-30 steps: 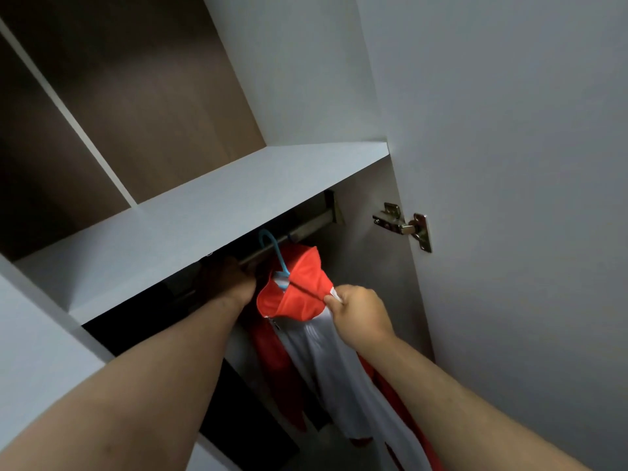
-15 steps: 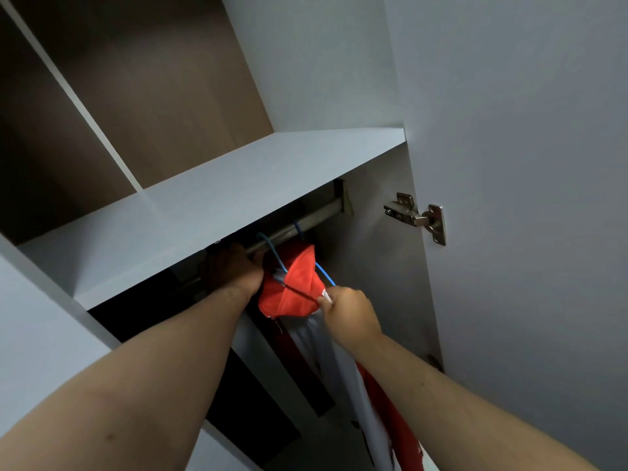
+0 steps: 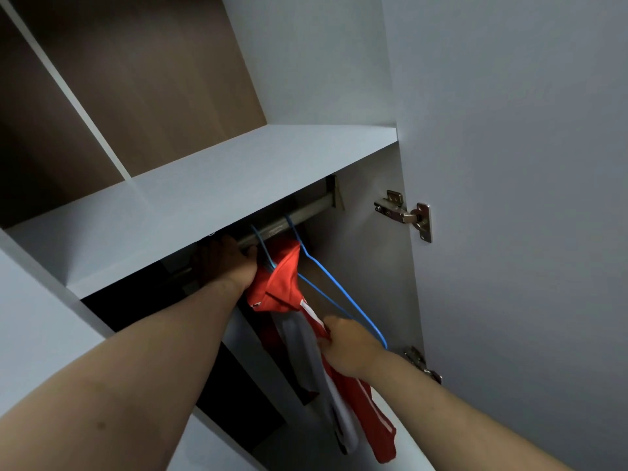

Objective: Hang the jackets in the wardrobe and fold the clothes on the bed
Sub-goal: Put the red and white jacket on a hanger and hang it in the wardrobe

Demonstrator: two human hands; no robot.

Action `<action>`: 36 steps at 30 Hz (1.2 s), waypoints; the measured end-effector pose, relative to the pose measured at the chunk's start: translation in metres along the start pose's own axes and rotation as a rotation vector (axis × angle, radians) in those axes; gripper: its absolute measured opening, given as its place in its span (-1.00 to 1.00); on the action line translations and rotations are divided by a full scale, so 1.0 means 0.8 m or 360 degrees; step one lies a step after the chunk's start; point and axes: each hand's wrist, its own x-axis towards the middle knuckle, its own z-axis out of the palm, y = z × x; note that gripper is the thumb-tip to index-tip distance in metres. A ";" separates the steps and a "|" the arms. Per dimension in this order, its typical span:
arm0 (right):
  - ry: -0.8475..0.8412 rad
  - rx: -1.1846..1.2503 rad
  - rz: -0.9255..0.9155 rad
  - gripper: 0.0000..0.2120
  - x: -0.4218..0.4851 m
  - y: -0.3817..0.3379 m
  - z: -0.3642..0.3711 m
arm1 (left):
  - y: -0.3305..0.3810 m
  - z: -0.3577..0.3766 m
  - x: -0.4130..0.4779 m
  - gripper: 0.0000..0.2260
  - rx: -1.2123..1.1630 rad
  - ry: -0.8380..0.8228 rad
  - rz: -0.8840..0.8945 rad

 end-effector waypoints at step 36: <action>0.0391 -0.0567 0.0337 -0.54 -0.279 0.065 -0.087 | -0.007 -0.028 -0.338 -0.62 -0.0949 -0.0880 0.0794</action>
